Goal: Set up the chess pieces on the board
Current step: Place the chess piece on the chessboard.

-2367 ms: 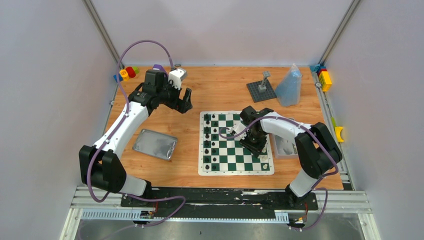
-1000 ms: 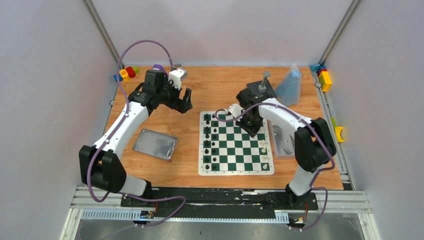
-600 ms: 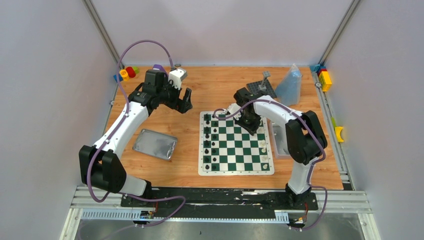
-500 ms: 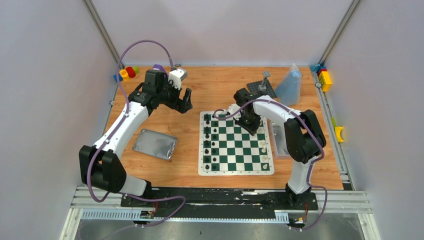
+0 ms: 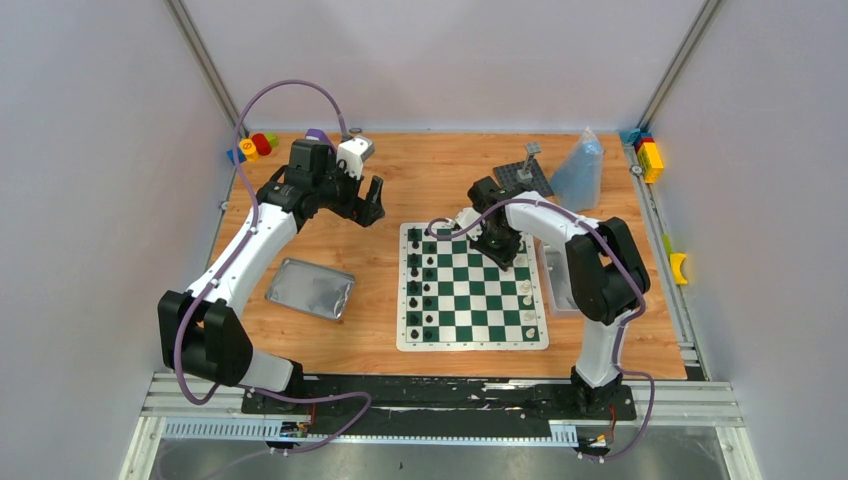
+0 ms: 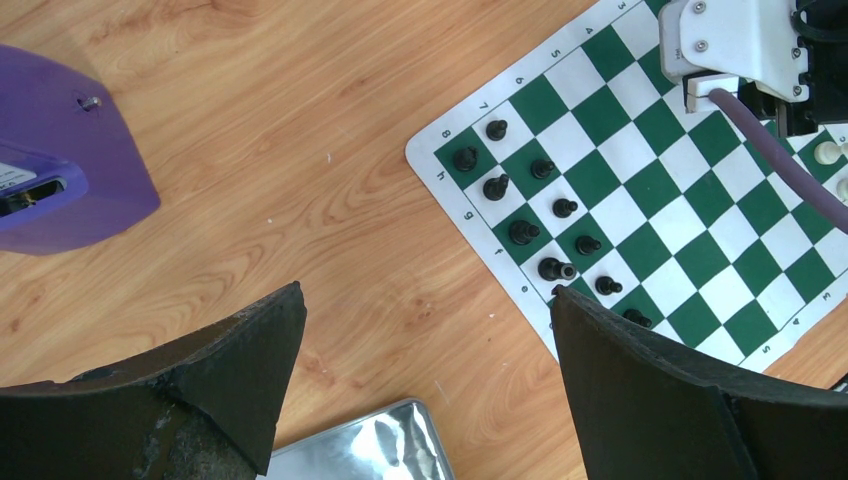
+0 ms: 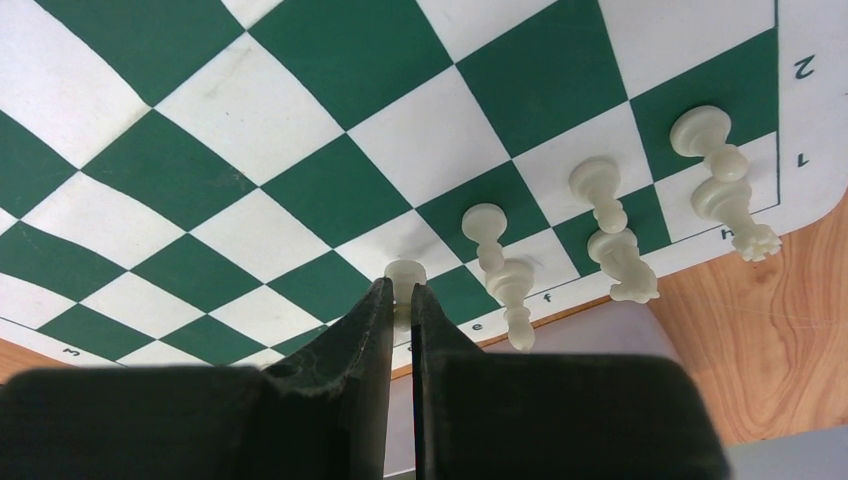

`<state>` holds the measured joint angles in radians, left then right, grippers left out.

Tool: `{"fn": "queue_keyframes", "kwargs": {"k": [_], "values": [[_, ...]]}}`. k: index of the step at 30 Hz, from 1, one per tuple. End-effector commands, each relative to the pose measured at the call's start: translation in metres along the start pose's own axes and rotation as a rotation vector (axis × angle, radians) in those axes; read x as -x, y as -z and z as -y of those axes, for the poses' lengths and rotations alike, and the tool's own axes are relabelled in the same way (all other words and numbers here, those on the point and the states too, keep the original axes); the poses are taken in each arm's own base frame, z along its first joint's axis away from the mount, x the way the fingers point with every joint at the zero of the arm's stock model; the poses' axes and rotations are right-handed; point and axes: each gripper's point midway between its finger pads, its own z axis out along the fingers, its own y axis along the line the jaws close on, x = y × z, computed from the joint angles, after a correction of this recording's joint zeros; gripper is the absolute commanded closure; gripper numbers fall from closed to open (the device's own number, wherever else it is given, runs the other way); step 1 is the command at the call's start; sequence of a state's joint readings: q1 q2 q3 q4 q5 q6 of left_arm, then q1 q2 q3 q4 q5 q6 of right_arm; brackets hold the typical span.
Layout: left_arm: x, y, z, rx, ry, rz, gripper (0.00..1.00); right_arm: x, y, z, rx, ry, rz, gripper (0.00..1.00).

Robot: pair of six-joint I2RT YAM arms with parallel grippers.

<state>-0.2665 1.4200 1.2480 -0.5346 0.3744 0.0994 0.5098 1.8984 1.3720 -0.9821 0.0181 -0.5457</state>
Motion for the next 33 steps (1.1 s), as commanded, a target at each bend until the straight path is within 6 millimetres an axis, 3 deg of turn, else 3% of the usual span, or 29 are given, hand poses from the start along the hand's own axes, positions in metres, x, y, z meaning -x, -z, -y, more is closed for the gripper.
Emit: {"fn": "queue_keyframes", "kwargs": {"k": [1, 27, 33], "values": [[0.0065, 0.0025, -0.0041, 0.012, -0.02, 0.026, 0.0, 0.0, -0.007, 0.0025, -0.002, 0.006, -0.001, 1.0], [0.0055, 0.0021, -0.0044, 0.011, -0.019, 0.025, 0.0, 0.001, -0.0066, -0.0011, 0.015, 0.002, 0.009, 0.98], [0.0053, 0.0018, -0.0043, 0.01, -0.019, 0.023, 0.0, 0.0035, -0.0064, -0.005, 0.036, -0.001, 0.023, 0.9]]}}
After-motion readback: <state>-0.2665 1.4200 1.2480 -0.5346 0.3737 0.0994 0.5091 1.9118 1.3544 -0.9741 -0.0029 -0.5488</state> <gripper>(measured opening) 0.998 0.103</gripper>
